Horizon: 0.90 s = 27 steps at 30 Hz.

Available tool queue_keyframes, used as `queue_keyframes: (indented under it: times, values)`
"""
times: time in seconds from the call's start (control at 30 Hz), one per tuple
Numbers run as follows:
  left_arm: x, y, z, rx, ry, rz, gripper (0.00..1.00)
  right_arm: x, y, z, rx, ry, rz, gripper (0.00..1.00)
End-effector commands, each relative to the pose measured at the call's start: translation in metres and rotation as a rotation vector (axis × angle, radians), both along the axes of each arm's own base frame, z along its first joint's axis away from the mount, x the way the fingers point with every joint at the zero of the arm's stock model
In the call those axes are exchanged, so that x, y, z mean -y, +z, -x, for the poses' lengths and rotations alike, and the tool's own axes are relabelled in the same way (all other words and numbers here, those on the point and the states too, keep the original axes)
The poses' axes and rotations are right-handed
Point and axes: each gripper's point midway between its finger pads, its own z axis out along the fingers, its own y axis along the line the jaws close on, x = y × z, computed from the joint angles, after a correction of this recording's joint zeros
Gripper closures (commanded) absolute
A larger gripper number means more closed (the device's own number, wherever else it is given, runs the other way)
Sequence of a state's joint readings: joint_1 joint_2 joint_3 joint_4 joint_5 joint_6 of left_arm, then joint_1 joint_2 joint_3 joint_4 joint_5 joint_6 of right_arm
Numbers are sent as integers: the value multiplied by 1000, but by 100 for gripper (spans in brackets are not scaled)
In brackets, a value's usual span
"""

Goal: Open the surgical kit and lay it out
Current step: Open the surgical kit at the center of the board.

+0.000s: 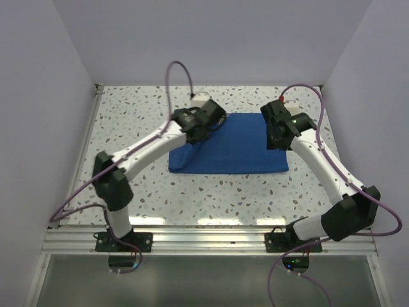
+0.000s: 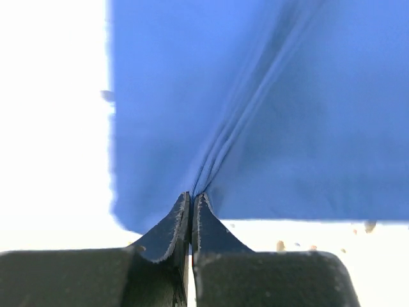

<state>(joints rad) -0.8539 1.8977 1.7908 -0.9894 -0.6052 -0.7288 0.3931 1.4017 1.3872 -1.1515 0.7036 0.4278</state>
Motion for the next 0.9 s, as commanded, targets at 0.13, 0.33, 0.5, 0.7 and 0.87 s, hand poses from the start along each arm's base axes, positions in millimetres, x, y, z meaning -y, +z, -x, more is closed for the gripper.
queue_keyframes:
  times: [0.13, 0.33, 0.5, 0.7, 0.87]
  values:
    - [-206, 41, 20, 94, 371, -111, 56, -17, -1, -23, 8, 31, -51, 1]
    - [-254, 12, 52, 38, 467, -166, 0, -18, -4, -25, -2, 50, -44, 1]
    - [-257, 29, 28, 74, 476, -184, 0, -19, -3, -25, -4, 58, -45, 1]
    - [-236, 46, -39, 132, 376, -110, 0, -19, -1, -23, -2, 62, -53, 1]
    - [-219, 44, -112, 200, 280, -5, 1, -19, -4, -16, -15, 62, -70, 1]
